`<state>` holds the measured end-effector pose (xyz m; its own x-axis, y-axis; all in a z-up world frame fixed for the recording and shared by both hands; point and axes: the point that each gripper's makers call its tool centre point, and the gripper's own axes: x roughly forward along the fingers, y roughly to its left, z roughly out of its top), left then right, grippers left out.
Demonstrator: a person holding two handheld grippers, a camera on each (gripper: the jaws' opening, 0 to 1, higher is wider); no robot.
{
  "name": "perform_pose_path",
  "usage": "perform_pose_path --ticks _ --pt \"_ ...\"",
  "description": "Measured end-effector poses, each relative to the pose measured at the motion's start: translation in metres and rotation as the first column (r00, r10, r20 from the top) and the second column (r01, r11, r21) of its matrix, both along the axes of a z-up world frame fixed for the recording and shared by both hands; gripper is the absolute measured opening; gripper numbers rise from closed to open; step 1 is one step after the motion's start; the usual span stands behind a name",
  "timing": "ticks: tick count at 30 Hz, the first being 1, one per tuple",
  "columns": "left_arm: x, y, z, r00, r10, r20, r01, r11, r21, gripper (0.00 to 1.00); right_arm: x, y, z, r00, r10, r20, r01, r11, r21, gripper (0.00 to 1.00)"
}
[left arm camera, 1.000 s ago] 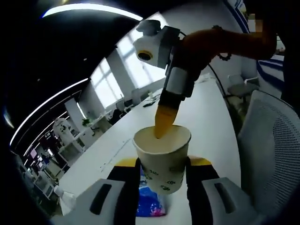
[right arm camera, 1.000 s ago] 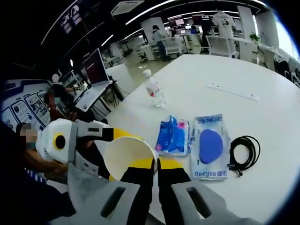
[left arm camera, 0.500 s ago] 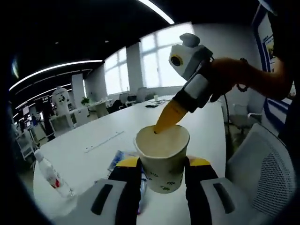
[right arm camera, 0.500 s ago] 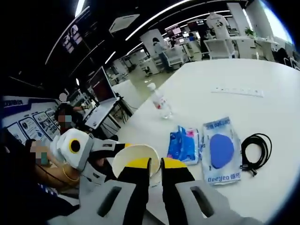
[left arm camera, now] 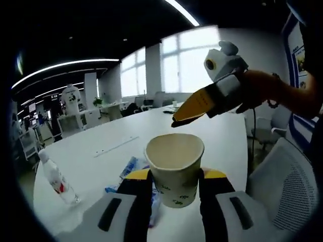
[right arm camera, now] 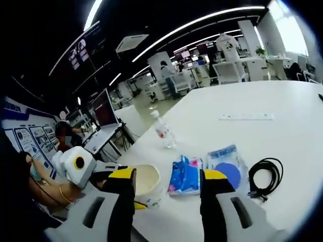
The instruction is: Arrange the tabletop items into an orderly group along one side of the table until the central work area is clear of visible clutter.
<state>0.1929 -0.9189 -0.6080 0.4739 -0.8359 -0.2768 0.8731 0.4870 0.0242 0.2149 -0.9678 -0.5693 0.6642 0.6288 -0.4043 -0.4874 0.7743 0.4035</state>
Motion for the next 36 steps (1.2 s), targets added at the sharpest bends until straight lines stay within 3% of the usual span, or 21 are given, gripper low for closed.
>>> perform_pose_path --ticks 12,18,23,36 --pt "0.022 0.015 -0.011 0.998 0.064 -0.014 -0.064 0.998 0.026 0.33 0.001 -0.008 -0.010 0.999 0.012 0.050 -0.007 0.994 -0.110 0.88" --pt "0.037 0.022 -0.010 0.996 0.083 0.011 -0.083 0.996 0.039 0.34 -0.001 -0.013 -0.021 1.000 0.005 0.020 -0.002 0.991 -0.135 1.00" --pt "0.052 0.028 -0.007 0.994 0.110 0.022 -0.110 0.993 0.032 0.34 -0.005 -0.015 -0.031 1.000 0.020 0.002 -0.020 0.985 -0.171 1.00" --pt "0.096 0.038 0.001 0.982 0.186 0.036 -0.186 0.982 -0.013 0.33 -0.005 -0.025 -0.051 0.999 -0.002 -0.041 -0.005 0.984 -0.179 1.00"
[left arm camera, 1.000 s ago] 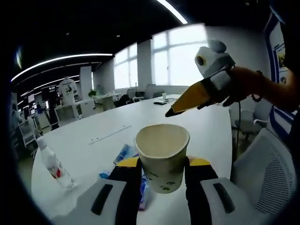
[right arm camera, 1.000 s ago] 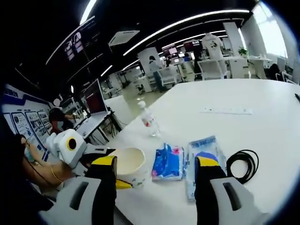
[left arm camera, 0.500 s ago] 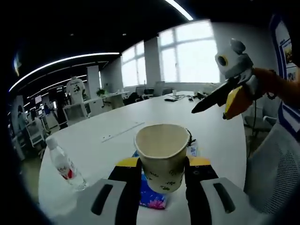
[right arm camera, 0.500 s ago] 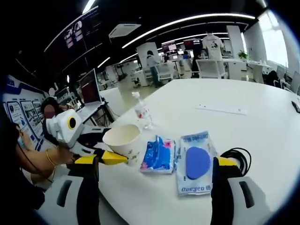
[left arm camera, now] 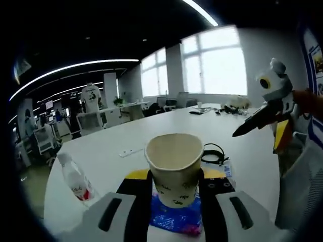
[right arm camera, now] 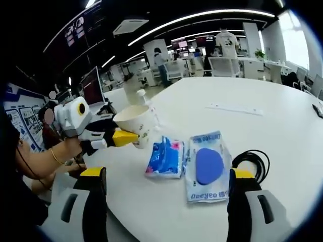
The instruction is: Arrange the tabletop items into an orderly group along one side of the table until the central work area is clear of visible clutter.
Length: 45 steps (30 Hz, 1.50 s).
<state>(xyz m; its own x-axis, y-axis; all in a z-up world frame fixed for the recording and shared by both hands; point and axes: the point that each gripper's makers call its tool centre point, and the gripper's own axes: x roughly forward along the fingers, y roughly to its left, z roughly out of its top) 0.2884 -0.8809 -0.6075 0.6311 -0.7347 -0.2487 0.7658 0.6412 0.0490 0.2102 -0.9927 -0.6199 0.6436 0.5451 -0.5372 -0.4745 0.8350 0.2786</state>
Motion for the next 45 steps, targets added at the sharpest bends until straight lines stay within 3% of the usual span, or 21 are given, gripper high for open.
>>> perform_pose_path --ticks 14,26,45 --pt "0.052 0.024 -0.003 0.990 0.137 0.021 -0.137 0.991 -0.008 0.33 0.006 -0.006 -0.019 0.998 -0.029 -0.048 0.029 0.999 0.016 1.00" --pt "0.086 0.042 -0.018 0.967 0.256 -0.005 -0.256 0.963 -0.086 0.33 0.012 -0.008 -0.037 0.995 -0.042 -0.093 0.042 0.999 0.005 1.00" --pt "0.124 0.050 -0.065 0.931 0.364 -0.025 -0.365 0.929 -0.053 0.34 0.015 -0.018 -0.068 0.982 -0.095 -0.164 0.096 0.995 -0.002 0.99"
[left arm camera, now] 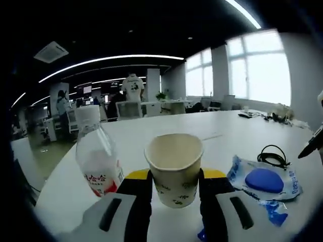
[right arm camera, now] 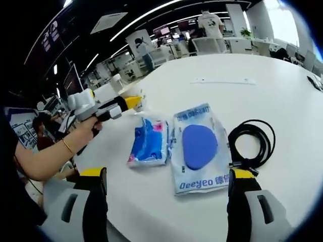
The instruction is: Arrange the tabletop items into an orderly group along one side of the table until the central work area is clear of visible clutter.
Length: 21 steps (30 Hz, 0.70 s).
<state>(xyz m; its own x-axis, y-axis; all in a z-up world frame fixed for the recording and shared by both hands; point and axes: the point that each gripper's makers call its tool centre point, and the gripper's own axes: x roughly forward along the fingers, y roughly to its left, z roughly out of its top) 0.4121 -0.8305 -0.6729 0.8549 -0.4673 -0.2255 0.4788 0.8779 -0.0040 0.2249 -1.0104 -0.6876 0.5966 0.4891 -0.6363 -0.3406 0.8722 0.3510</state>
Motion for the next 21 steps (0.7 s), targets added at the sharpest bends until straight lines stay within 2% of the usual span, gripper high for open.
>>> perform_pose_path --ticks 8,21 --pt "0.012 0.006 -0.011 0.999 0.034 -0.011 -0.034 0.999 -0.001 0.34 0.003 -0.005 -0.006 1.000 -0.018 -0.013 0.018 1.000 -0.001 0.99" --pt "0.016 0.003 -0.030 0.999 0.044 -0.021 -0.044 0.999 -0.002 0.34 0.005 -0.015 -0.010 0.998 -0.057 -0.022 0.057 0.998 0.000 0.98"
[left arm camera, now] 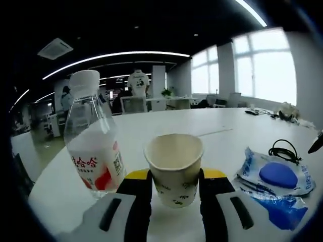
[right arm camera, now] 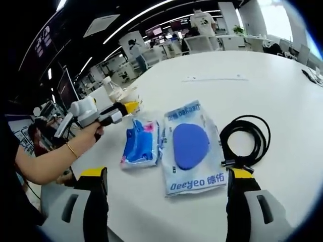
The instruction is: Arrange the tabletop items into an orderly group along one side of the table until the central work area is clear of visible clutter.
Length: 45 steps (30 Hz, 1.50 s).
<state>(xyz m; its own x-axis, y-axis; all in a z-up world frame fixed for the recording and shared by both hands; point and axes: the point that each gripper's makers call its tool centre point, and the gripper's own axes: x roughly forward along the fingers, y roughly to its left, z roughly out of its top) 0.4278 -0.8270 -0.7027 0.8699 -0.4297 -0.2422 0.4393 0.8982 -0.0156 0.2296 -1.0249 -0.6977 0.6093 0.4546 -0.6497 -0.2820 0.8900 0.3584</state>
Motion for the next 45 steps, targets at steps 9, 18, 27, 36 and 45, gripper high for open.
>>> perform_pose_path --ticks 9,18,27,36,45 --pt "0.001 0.000 -0.012 1.000 0.000 -0.018 0.000 1.000 0.025 0.34 -0.005 -0.003 -0.007 1.000 -0.019 -0.020 0.019 1.000 0.006 0.97" --pt "0.001 0.000 -0.015 1.000 0.004 -0.022 -0.004 1.000 0.030 0.35 -0.006 -0.003 -0.009 0.999 -0.027 -0.028 0.027 1.000 0.005 0.97" --pt "0.002 0.004 -0.015 0.999 0.038 -0.039 -0.037 0.999 0.010 0.41 -0.008 -0.001 -0.011 0.999 -0.019 -0.034 0.019 1.000 0.005 0.96" --pt "-0.010 0.003 -0.013 0.997 0.039 -0.062 -0.039 0.999 -0.005 0.54 -0.010 -0.002 -0.011 0.999 -0.027 -0.029 0.027 1.000 0.007 0.97" --pt "-0.032 -0.006 -0.002 0.997 -0.032 -0.068 0.032 0.999 0.002 0.71 -0.010 -0.003 0.001 0.999 -0.041 0.010 0.041 0.999 0.014 0.98"
